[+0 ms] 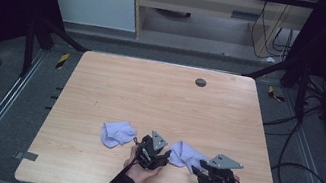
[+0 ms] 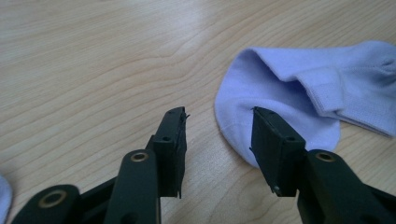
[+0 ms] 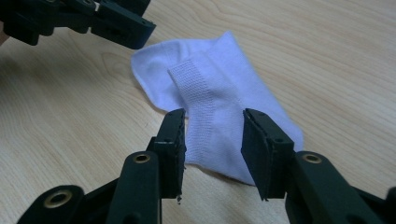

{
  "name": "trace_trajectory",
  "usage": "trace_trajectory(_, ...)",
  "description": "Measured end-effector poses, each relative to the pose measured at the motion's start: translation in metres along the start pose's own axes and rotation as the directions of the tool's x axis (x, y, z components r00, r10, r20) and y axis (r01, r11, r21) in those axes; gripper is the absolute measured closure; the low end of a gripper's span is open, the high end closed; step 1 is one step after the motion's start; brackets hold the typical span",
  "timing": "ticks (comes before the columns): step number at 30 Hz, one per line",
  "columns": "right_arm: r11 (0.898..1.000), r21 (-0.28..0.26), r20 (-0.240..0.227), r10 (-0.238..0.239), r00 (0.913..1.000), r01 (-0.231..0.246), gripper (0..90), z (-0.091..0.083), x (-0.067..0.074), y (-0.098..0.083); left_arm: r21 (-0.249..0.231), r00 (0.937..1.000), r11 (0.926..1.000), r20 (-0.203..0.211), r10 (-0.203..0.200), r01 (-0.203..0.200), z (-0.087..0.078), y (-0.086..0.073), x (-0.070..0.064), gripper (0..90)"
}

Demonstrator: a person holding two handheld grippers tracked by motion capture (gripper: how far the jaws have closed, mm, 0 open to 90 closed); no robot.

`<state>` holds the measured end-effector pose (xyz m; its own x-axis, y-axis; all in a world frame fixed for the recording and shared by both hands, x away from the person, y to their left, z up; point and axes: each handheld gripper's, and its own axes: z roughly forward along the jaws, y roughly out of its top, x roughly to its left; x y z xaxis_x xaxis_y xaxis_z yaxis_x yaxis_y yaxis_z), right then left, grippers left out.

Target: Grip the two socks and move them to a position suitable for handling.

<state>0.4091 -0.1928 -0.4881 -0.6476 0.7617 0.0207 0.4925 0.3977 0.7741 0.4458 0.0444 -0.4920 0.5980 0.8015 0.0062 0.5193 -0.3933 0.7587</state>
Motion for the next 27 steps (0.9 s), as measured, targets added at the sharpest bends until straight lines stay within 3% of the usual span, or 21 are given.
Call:
trace_trajectory(7, 0.999, 0.041, -0.025, -0.006, 0.9997, 0.007, 66.1, 0.007, 0.003, 0.0, 0.035, 0.9997, 0.9994, 0.026, -0.005, 0.005, 0.007, -0.003, -0.003, 64.7)
trace_trajectory(15, 0.997, 0.077, -0.038, -0.017, 0.9991, 0.02, 73.4, 0.014, 0.004, -0.002, 0.041, 0.9982, 0.9989, 0.054, -0.027, 0.025, 0.01, -0.003, -0.006, 75.9)
trace_trajectory(22, 0.996, 0.092, -0.034, 0.003, 0.9994, 0.001, 87.8, 0.015, 0.005, 0.0, 0.039, 0.9975, 0.9986, 0.059, -0.039, 0.036, 0.01, -0.003, -0.007, 84.7)
trace_trajectory(27, 0.995, 0.096, -0.031, 0.03, 0.9991, -0.027, 90.0, 0.013, 0.004, 0.003, 0.036, 0.9977, 0.9988, 0.057, -0.036, 0.034, 0.01, -0.003, -0.008, 87.7)
